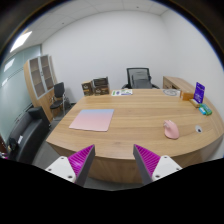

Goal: Arrange mouse

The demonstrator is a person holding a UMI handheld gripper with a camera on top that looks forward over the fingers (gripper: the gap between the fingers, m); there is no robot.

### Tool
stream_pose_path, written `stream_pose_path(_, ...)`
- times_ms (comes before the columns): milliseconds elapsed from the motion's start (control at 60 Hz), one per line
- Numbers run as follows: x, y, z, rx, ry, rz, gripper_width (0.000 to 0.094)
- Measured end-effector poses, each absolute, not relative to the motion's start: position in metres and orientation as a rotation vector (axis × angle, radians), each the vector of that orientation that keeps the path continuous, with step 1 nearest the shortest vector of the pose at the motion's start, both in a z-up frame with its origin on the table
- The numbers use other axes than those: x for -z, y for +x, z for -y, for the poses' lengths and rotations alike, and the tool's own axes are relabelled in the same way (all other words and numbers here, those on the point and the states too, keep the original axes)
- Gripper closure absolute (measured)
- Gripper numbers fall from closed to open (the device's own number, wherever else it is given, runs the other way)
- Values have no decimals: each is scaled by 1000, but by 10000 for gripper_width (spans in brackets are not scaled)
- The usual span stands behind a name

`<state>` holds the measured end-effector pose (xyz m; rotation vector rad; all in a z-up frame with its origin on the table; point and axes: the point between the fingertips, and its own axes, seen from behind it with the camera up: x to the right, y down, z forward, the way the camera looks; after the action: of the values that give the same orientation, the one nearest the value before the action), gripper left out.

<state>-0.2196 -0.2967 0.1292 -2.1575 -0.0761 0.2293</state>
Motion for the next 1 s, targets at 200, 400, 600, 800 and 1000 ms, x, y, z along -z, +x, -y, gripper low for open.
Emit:
stream_pose_path(200, -96, -90, 230, -152, -2145, 44, 131)
stream_pose_path(400, -61, -9, 168, -123, -2126, 133, 131)
stream_pose_path(600, -31, 32, 130, -153, -2117, 133, 131)
stream_pose_path(800, -7, 41, 100, -191, -2119, 97, 130)
stream_pose_path(1000, -8, 37, 77, -202, -2092, 76, 354)
